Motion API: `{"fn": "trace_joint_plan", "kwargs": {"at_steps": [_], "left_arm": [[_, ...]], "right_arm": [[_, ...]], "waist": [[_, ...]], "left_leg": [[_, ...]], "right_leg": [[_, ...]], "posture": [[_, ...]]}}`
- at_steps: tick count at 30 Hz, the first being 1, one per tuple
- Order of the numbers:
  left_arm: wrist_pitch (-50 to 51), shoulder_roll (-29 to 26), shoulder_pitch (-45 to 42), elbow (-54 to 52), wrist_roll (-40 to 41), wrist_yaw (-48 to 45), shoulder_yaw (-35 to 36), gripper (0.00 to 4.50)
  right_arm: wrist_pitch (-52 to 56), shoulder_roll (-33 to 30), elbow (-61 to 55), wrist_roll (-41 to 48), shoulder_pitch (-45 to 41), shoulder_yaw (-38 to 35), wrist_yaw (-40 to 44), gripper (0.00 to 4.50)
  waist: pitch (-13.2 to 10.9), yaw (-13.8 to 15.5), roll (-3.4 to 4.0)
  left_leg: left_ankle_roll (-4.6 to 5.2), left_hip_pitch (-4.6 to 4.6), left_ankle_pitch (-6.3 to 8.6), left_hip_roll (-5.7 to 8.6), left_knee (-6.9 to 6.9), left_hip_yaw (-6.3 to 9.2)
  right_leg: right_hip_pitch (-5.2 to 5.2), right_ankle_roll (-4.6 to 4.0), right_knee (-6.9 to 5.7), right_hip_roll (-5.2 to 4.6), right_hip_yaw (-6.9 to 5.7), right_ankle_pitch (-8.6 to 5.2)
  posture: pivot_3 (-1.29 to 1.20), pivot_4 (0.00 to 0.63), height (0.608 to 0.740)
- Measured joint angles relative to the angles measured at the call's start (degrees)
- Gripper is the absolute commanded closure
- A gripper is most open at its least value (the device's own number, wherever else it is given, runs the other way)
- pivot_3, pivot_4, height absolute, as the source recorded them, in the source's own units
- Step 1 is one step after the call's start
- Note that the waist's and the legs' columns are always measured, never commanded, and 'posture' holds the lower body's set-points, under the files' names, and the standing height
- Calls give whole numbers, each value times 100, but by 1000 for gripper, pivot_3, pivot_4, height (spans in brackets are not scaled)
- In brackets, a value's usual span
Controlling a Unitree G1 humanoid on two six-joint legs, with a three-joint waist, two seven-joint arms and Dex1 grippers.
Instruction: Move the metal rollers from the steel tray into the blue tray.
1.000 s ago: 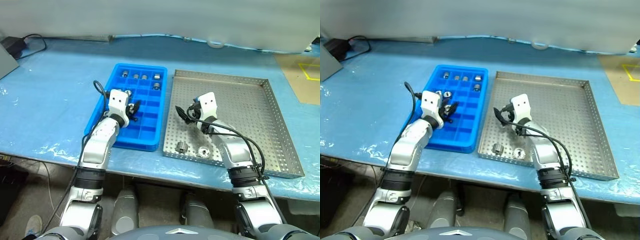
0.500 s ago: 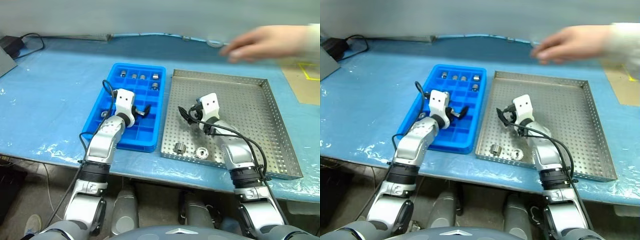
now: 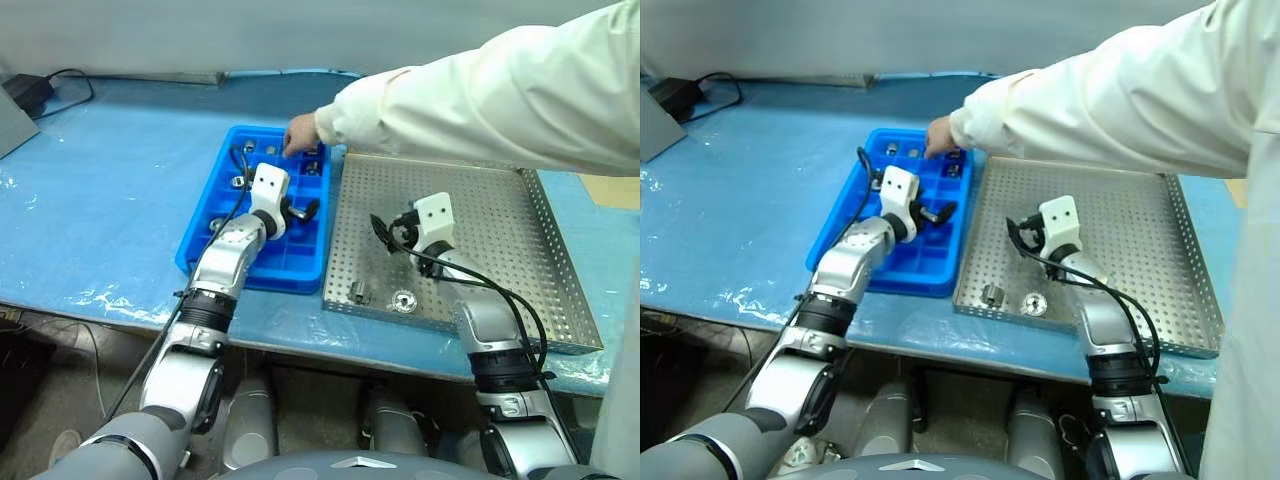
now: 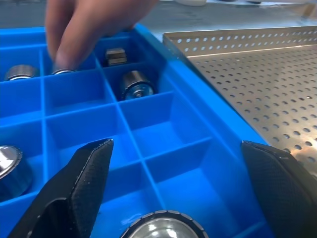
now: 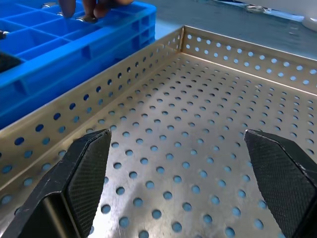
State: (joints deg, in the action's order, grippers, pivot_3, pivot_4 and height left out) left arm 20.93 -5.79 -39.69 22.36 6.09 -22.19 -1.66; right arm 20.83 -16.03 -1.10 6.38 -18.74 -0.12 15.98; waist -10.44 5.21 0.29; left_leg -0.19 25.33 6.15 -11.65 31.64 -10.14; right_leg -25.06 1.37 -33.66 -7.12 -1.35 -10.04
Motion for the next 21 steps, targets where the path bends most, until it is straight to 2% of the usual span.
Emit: {"fn": "trace_joint_plan", "kwargs": {"at_steps": [1, 3, 9, 12, 14, 16, 19, 21], "left_arm": [[-57, 13, -29, 71, 8, -26, 0, 11], [-111, 37, -50, 153, 31, -89, 4, 390], [-45, 98, 131, -87, 134, -120, 58, 390], [30, 118, 172, -203, 138, -86, 47, 989], [118, 140, 172, -246, 154, -19, 55, 1611], [213, 144, 176, -297, 165, 45, 106, 1611], [277, 126, 266, -442, 183, 109, 138, 2187], [278, 88, 377, -632, 218, 95, 158, 2826]], "right_arm": [[25, -6, -29, 0, 29, -22, -22, 0], [63, -34, -132, 0, 130, -92, -92, 0], [111, -48, -292, 1, 275, -193, -223, 0], [115, -47, -294, 2, 285, -192, -235, 0], [115, -47, -294, 3, 281, -192, -232, 0], [113, -45, -259, 3, 241, -182, -212, 0], [90, -27, -146, 1, 123, -114, -146, 0], [81, -4, -24, -3, 51, -63, -94, 0]], "waist": [[0, -8, 0], [0, -11, -1], [3, -30, -2], [4, -19, 0], [4, -19, -1], [3, -34, -1], [3, -82, -1], [3, -117, -1]], "left_leg": [[0, 0, 0, 1, 0, 0], [0, 1, 0, 2, 0, 0], [2, 6, -1, -3, 0, -1], [3, 10, -1, -4, 0, -1], [3, 11, -1, -3, 0, -1], [3, 9, -1, -4, 0, -1], [3, 9, -1, -8, 0, 0], [3, 9, -1, -10, -1, 1]], "right_leg": [[0, 0, 1, 0, -1, 0], [1, 1, 2, 0, 0, 0], [3, 0, 2, 0, 0, 1], [4, -2, 2, 0, 1, 1], [3, -1, 3, 0, 1, 0], [2, 1, 3, 0, 0, 0], [-2, 1, 3, 1, -3, -1], [-5, 1, 3, 0, -5, -1]], "posture": [[-158, 150, 740], [-158, 150, 740], [-165, 150, 740], [-139, 150, 740], [-116, 150, 740], [-99, 150, 740], [-65, 150, 740], [-31, 150, 740]]}}
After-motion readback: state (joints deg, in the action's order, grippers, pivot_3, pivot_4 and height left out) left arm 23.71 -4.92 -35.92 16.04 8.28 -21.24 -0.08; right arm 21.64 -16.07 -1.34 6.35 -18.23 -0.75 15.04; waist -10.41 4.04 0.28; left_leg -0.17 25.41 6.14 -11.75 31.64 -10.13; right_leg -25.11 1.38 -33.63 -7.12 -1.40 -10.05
